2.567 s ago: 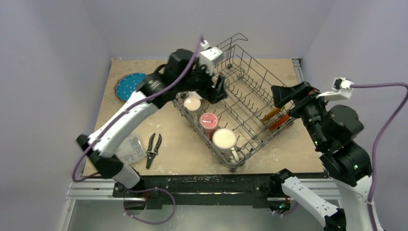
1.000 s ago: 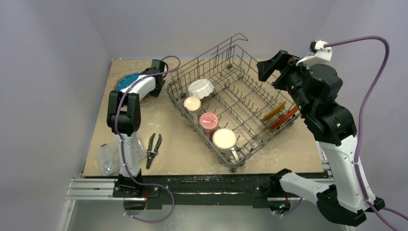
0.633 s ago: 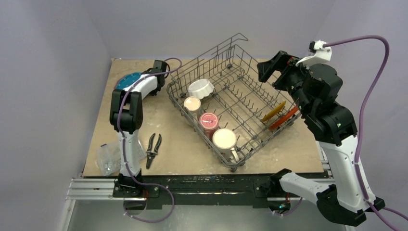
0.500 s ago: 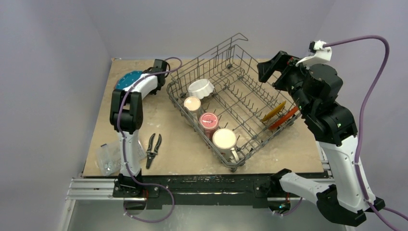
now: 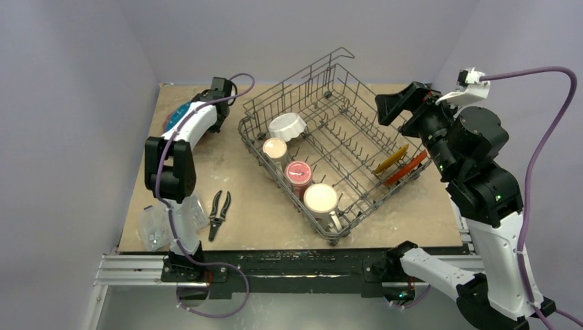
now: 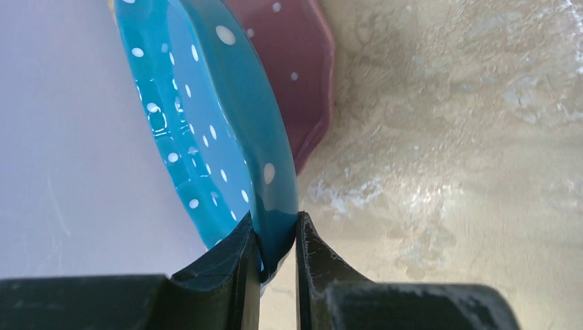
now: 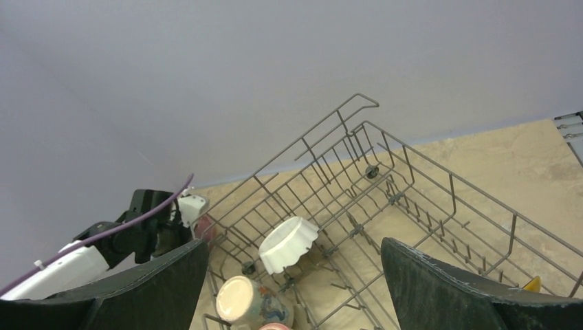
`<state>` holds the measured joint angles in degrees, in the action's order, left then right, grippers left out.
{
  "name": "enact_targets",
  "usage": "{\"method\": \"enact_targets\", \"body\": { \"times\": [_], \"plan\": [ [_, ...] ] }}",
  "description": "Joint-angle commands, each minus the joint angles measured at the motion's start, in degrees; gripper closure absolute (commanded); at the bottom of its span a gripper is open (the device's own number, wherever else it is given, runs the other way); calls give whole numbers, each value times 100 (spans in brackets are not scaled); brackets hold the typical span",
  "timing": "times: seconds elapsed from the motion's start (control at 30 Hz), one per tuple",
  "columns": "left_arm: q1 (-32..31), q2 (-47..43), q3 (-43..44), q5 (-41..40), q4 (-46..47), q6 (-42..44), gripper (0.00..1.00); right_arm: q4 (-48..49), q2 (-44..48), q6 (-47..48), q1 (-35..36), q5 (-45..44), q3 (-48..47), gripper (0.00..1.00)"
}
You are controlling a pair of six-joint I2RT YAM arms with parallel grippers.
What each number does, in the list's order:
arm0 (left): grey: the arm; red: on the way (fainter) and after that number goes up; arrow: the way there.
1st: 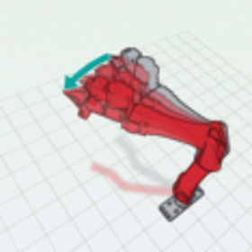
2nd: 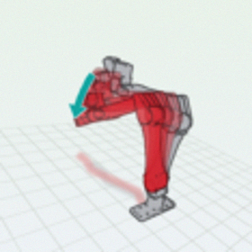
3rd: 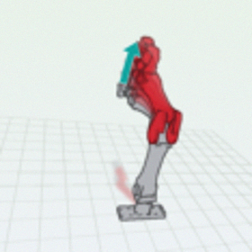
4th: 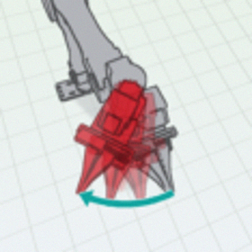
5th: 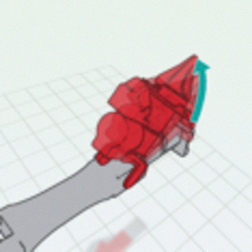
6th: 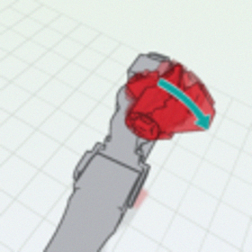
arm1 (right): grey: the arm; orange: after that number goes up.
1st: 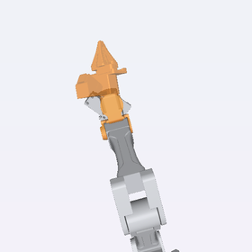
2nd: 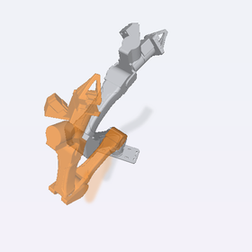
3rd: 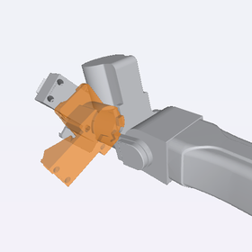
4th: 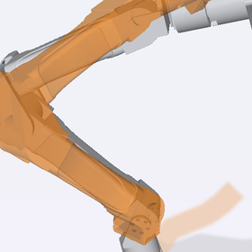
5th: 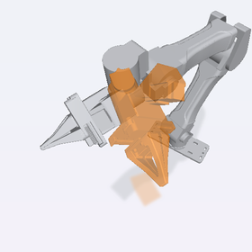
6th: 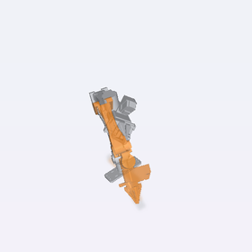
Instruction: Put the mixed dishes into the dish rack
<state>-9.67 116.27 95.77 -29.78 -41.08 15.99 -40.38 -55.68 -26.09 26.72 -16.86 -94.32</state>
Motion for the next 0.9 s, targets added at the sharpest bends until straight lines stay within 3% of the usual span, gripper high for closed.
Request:
{"method": "enact_targets", "body": {
  "times": [0.0, 0.23, 0.37, 0.47, 0.6, 0.87],
  "plan": [
    [77, -1115, -28, -469, 148, -84, 100, 304, 112, 3, 15, 161, 134, 2],
    [115, -1948, -162, -535, -104, -470, 100, 389, 111, -15, 12, 380, 217, 2],
    [123, -2381, 415, -461, -778, -954, 100, 399, 55, 68, 11, 410, 153, 2],
    [110, -2731, 1060, 383, -1272, -1457, 100, 412, 33, 107, 12, 403, 121, 2],
    [-140, -3160, 1591, 1463, -1059, -2055, 100, 408, 9, 119, 12, 346, 92, 2],
    [-1145, -3044, 2770, 2507, -490, -2888, 100, 297, 8, 23, 14, 246, 36, 2]
  ]
}}
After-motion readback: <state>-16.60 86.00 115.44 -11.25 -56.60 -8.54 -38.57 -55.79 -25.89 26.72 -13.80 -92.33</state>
